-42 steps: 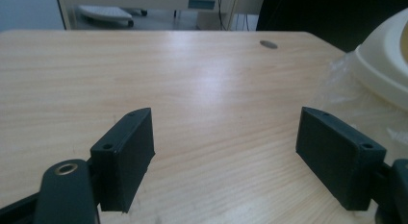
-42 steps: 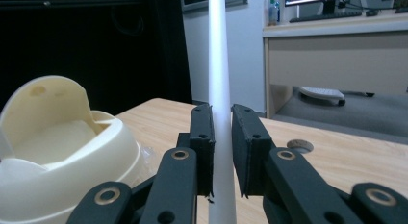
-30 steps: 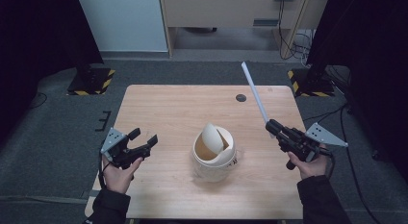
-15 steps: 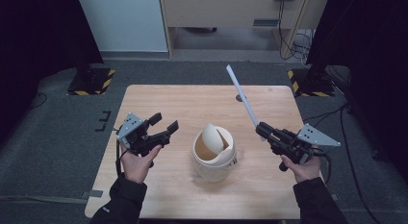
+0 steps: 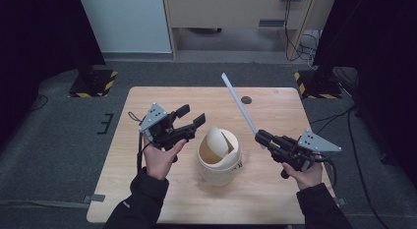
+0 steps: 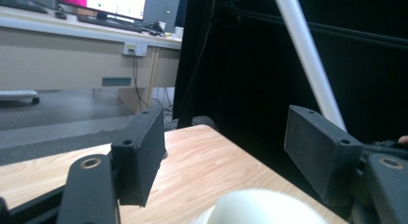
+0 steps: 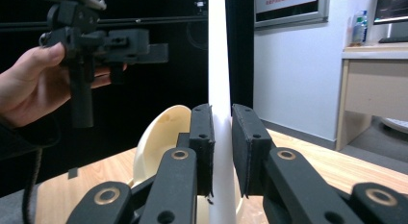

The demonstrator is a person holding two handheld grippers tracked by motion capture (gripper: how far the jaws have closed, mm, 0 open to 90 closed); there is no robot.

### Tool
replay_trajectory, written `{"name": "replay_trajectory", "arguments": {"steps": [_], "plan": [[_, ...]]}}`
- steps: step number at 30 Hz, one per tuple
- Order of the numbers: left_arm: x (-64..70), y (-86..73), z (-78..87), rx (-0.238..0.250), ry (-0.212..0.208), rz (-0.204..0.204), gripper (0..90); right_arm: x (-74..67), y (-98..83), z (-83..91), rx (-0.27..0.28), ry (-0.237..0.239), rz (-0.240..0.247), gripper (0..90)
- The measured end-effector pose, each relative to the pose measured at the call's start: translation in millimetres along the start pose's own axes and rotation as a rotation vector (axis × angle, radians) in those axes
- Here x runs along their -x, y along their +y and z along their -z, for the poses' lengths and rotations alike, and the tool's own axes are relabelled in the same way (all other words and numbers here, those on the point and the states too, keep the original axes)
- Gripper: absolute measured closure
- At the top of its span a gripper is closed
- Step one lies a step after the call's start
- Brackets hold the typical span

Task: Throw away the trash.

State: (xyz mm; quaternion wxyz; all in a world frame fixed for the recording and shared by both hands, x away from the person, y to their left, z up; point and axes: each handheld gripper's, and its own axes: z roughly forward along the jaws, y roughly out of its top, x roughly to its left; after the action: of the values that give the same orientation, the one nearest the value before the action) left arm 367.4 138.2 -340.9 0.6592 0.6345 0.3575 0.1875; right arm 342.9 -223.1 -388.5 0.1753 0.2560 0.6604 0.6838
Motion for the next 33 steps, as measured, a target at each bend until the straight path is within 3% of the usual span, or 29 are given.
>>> {"name": "replay_trajectory", "arguments": {"steps": [12, 18, 26, 33], "plan": [[29.3, 7.4, -40.2, 0.019, -0.076, 0.031, 35.0, -4.6, -4.4, -3.8, -0.020, 0.042, -0.009, 79.3], [34.1, 8.6, -47.6, 0.020, -0.093, 0.044, 40.5, -5.6, -5.1, -4.2, -0.024, 0.056, -0.013, 79.3], [35.9, 6.6, -53.6, 0.019, -0.135, 0.094, 44.5, -5.9, -6.7, -5.2, -0.048, 0.057, -0.014, 79.3], [38.8, 6.7, -55.3, 0.023, -0.160, 0.090, 45.5, -6.6, -8.3, -6.9, -0.062, 0.060, -0.009, 79.3]]}}
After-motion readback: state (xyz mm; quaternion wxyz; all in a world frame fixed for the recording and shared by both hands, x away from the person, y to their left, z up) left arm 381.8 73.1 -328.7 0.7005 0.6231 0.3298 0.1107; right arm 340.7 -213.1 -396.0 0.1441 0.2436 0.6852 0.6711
